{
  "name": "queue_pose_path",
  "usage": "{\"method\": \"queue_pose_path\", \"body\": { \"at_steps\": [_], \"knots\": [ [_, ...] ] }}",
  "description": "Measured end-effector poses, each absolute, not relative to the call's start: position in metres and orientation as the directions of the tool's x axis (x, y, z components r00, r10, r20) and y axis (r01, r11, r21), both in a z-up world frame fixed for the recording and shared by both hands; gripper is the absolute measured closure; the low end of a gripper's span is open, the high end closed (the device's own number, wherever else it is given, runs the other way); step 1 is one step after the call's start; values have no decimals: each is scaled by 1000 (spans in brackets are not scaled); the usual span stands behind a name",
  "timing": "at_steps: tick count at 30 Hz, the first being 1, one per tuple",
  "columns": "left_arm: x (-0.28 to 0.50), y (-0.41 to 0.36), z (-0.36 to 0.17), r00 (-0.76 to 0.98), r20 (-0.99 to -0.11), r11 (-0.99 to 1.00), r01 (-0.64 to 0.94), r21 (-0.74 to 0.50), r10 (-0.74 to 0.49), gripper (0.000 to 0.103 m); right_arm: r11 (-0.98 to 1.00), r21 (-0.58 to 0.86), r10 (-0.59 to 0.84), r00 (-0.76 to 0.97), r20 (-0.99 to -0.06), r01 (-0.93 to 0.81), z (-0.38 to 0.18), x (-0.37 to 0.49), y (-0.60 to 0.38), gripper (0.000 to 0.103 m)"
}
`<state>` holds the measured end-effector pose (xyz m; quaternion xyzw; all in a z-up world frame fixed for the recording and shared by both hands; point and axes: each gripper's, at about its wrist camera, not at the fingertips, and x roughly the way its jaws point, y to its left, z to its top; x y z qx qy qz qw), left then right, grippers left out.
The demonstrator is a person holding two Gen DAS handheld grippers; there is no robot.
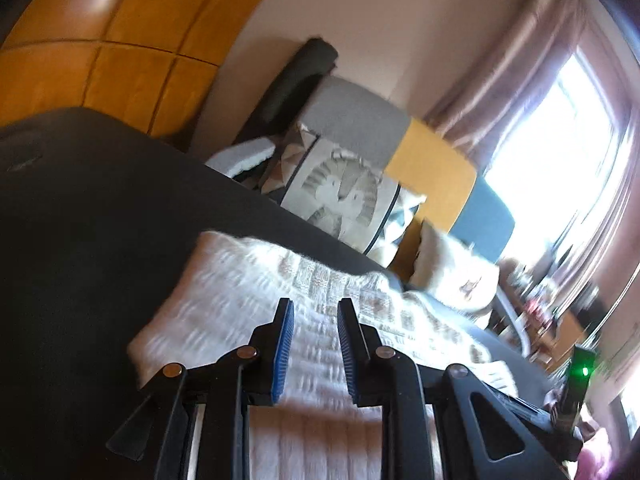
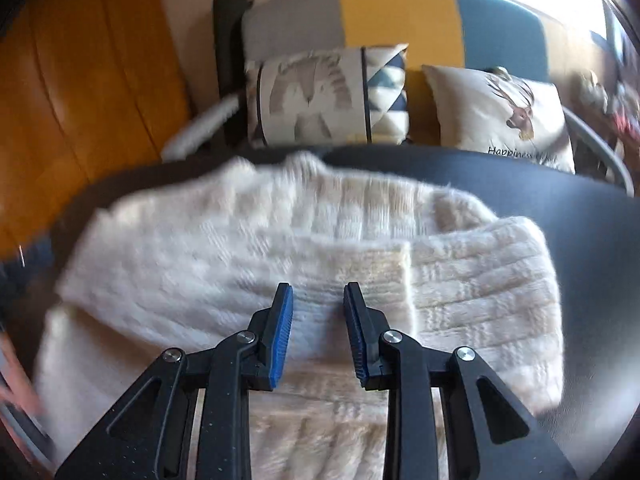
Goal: Fold clothes
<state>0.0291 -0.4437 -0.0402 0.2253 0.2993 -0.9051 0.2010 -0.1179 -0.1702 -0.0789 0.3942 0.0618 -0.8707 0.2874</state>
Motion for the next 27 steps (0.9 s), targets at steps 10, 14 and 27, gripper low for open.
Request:
{"method": "queue_pose_path", "body": {
  "at_steps": [10,14,27],
  "knots": [
    [14,-511,-93,-713,-647,-554,664,-501,-269,94,-834,60,-423,-567,-706,548,-83,-110,-174,73],
    [31,-523,-97,-691,-648,-474,709,-523,-319,96,-835,63,-427,-570,-701,547,-83,-111,-174,73],
    [-47,-537,-70,-697,-712,-573,619,-537,-86,82,-827,119,-471,-562,-680,549,-86,-113,-165,73]
  ]
}}
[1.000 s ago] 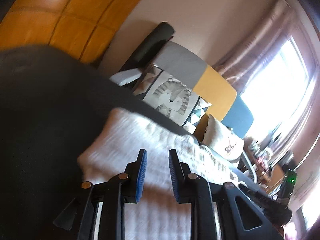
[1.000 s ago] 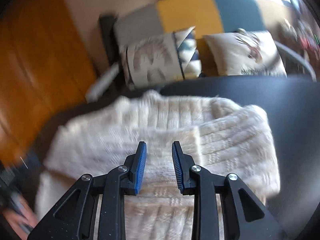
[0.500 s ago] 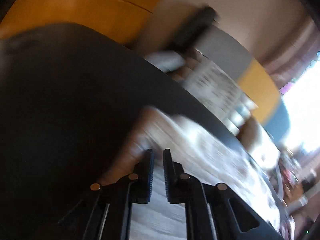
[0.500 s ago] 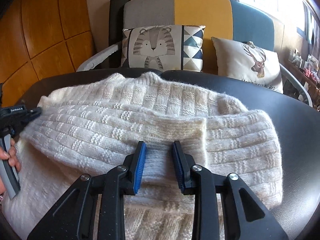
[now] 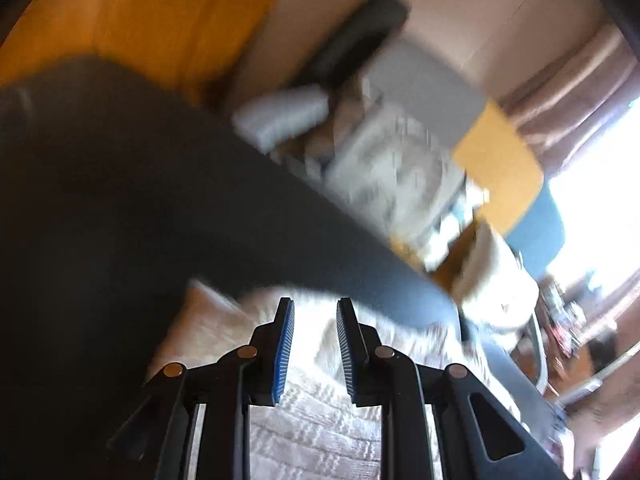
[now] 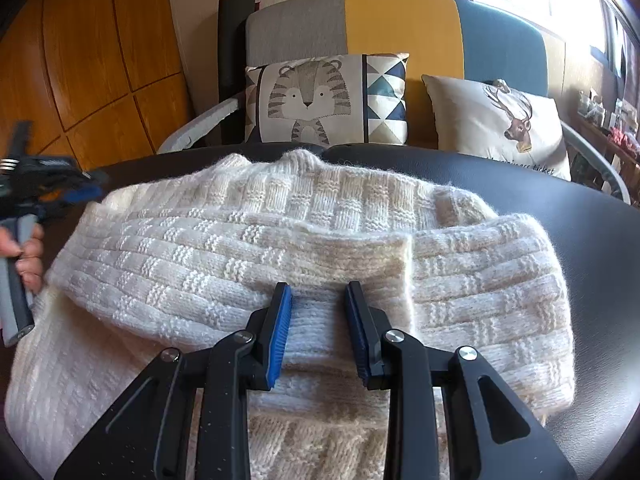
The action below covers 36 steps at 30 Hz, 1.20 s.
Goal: Fold clothes
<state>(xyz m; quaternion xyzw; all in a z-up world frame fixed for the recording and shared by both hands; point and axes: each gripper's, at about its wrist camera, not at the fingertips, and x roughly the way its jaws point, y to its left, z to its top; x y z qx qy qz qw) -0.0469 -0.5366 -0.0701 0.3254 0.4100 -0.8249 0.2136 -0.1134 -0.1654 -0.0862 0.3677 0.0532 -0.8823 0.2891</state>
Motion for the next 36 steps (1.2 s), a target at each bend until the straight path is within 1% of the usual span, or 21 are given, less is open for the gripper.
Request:
{"method": "queue_pose_path", "body": {
  "at_steps": [1,2,5,6,7,9,10,12,15,18,21,22,25,27,30,36],
  "knots": [
    [-50,-539,-78,-674,-737,-555,632,-542,-48,84,-826,124,-475,-561,-678,549,-86,-114,-165,73],
    [-49,-539,-80,-662,-748,-557,637,-532,-42,85,-826,127,-477,-560,-677,549,-87,-114,-165,73],
    [-50,-531,-77,-630,-772,-616,643,-455,-87,85,-827,120,-474,-565,-675,550,-87,-113,-166,73],
    [-53,-528,-76,-613,-782,-646,643,-411,-113,85,-827,117,-472,-567,-675,550,-87,-113,-166,73],
    [-57,-523,-75,-591,-788,-687,645,-334,-171,85,-827,116,-472,-567,-675,550,-87,-113,-166,73],
    [-60,-516,-78,-573,-764,-732,650,-204,-296,85,-826,120,-475,-566,-674,551,-87,-114,-166,73],
    [-62,-515,-79,-571,-756,-730,658,-186,-321,85,-825,124,-478,-564,-673,551,-87,-114,-165,73],
    [-65,-531,-82,-582,-748,-700,677,-228,-319,85,-825,126,-480,-564,-672,551,-88,-115,-164,72],
    [-57,-546,-85,-631,-725,-658,674,-336,-277,87,-827,111,-471,-572,-672,551,-88,-114,-166,73],
    [-28,-555,-80,-707,-665,-619,640,-455,-242,87,-825,121,-478,-569,-669,551,-89,-114,-165,73],
    [1,-556,-73,-752,-598,-598,623,-505,-279,85,-826,116,-476,-573,-667,551,-89,-113,-165,73],
    [-2,-555,-73,-751,-605,-623,611,-488,-263,84,-827,113,-474,-575,-667,551,-89,-113,-166,72],
    [-28,-544,-80,-701,-688,-716,576,-393,-186,84,-827,111,-473,-576,-667,551,-89,-112,-166,73],
    [-39,-541,-85,-654,-729,-734,593,-330,-200,84,-827,114,-475,-575,-666,551,-89,-112,-166,73],
    [-47,-547,-92,-619,-749,-735,618,-280,-235,84,-827,111,-473,-576,-667,551,-88,-112,-166,73],
    [-39,-549,-90,-627,-728,-722,636,-271,-279,84,-826,113,-475,-575,-666,552,-89,-112,-166,72]
  ]
}}
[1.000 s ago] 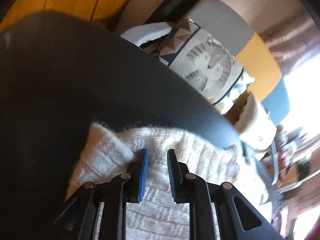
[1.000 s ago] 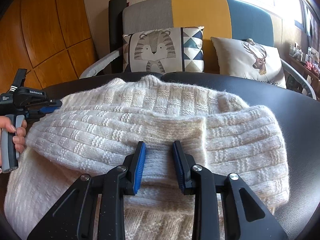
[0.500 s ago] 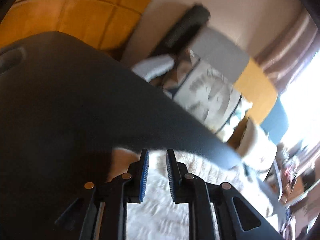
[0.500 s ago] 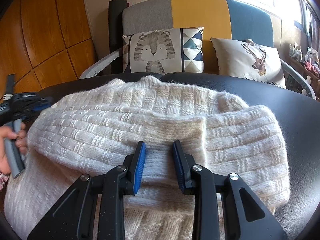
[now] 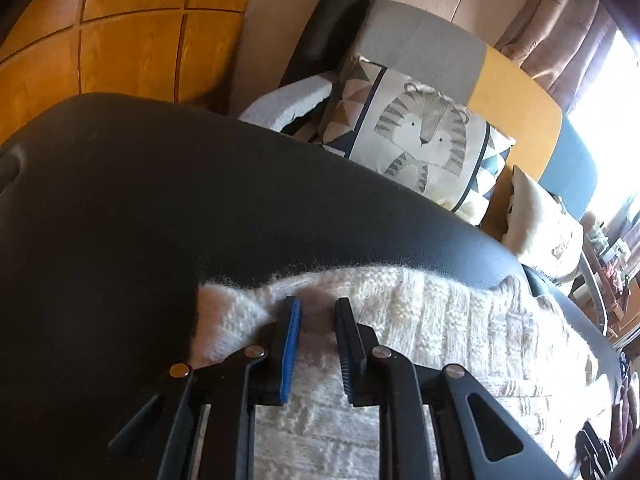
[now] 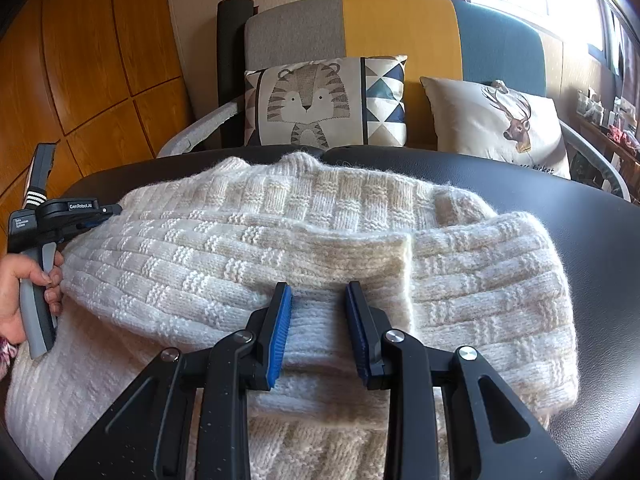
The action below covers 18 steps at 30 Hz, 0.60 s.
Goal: Fold clothes
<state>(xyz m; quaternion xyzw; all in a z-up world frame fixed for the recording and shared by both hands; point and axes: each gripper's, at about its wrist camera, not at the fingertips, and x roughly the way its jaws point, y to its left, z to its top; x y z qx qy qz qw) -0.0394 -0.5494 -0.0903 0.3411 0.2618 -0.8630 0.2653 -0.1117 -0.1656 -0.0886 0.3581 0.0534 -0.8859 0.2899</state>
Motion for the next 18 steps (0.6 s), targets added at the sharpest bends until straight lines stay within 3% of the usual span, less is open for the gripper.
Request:
{"method": "queue_pose_path", "body": {
  "at_steps": [3,5,8,12,18],
  "knots": [
    [-36,-535,-79,-616,-699,-714,667,-215,-365,84,-825,120,-480,-573,-664,552,-89,-113,-164,73],
    [-33,-506,-57,-664,-615,-727,655,-206,-424,84,-825,122,-482,-573,-664,552,-89,-113,-164,73],
    [-31,-455,-35,-757,-549,-785,560,-266,-354,84,-824,124,-483,-572,-663,552,-89,-114,-164,72],
    [-57,-391,-45,-779,-613,-831,423,-361,-130,84,-821,144,-495,-564,-660,552,-89,-115,-162,72],
    [-65,-360,-69,-702,-688,-844,472,-256,-184,83,-815,171,-512,-552,-658,553,-89,-117,-160,72]
  ]
}}
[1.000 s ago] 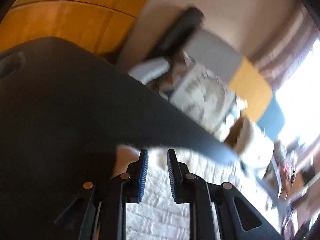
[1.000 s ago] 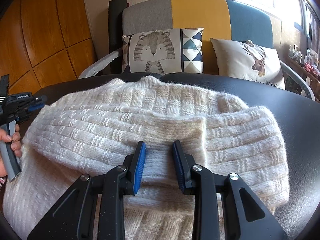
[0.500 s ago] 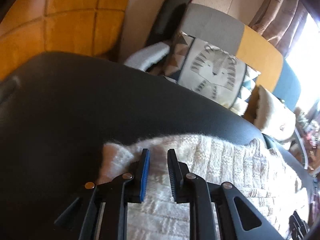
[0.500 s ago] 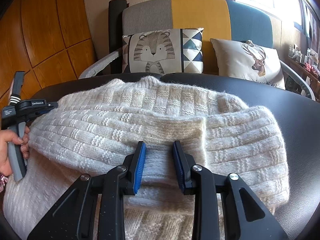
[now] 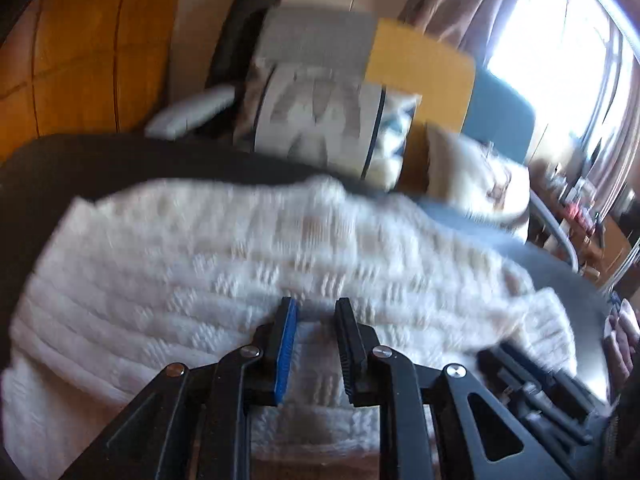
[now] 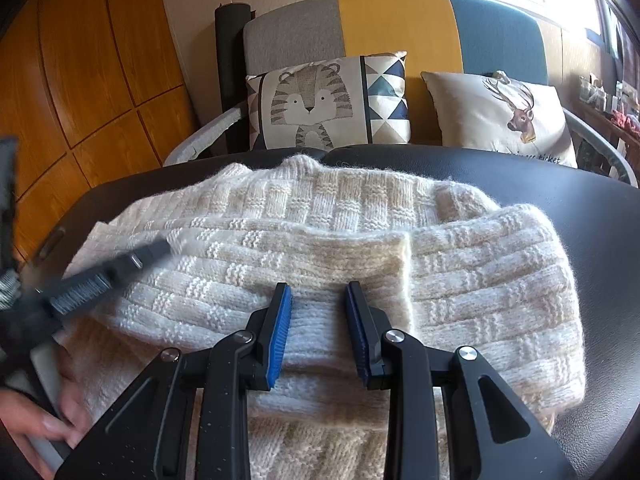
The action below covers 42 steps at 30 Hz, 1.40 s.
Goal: Fold clothes
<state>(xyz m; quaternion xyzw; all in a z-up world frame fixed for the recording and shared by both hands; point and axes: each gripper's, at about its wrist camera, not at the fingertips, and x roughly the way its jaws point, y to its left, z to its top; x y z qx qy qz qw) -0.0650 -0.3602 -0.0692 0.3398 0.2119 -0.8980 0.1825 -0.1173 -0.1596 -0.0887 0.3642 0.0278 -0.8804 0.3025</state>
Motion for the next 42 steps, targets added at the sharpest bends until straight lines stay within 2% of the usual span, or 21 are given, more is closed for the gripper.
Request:
{"method": "queue_pose_path", "body": {
  "at_steps": [4,11,14,16,17,19,20,24,30,37,39,42],
  "knots": [
    [-66,-358,-73,-700,-689,-845,472,-251,-187,83,-817,161,-503,-547,-669,554,-88,-118,-162,72],
    [-73,-346,-74,-668,-699,-860,487,-151,-256,83,-796,249,-552,-493,-672,552,-88,-125,-152,72],
    [-72,-346,-73,-667,-699,-861,487,-147,-258,83,-788,234,-552,-485,-679,569,-81,-124,-152,72],
    [-71,-346,-73,-668,-699,-861,486,-148,-257,83,-793,194,-549,-541,-637,577,-65,-121,-147,72],
    [-70,-346,-73,-668,-699,-862,486,-148,-256,83,-796,160,-547,-581,-604,584,-56,-121,-144,70],
    [-69,-346,-72,-668,-698,-862,485,-148,-256,83,-812,104,-518,-628,-581,574,-47,-131,-142,40],
    [-69,-346,-73,-669,-698,-862,484,-148,-256,83,-825,90,-492,-632,-599,558,-48,-142,-142,36],
    [-69,-347,-74,-672,-696,-862,483,-154,-252,82,-851,62,-396,-561,-727,522,-76,-183,-145,39],
    [-71,-348,-76,-675,-692,-866,478,-149,-254,82,-853,85,-391,-522,-758,515,-90,-200,-141,39],
    [-71,-348,-76,-681,-689,-864,476,-163,-245,82,-861,100,-392,-526,-755,499,-94,-212,-135,38],
    [-71,-347,-76,-682,-689,-864,477,-163,-246,82,-840,170,-452,-492,-744,516,-92,-214,-125,38],
    [-71,-347,-76,-682,-688,-863,477,-164,-246,82,-855,316,-512,-568,-644,412,-74,-216,-72,38]
  ]
}}
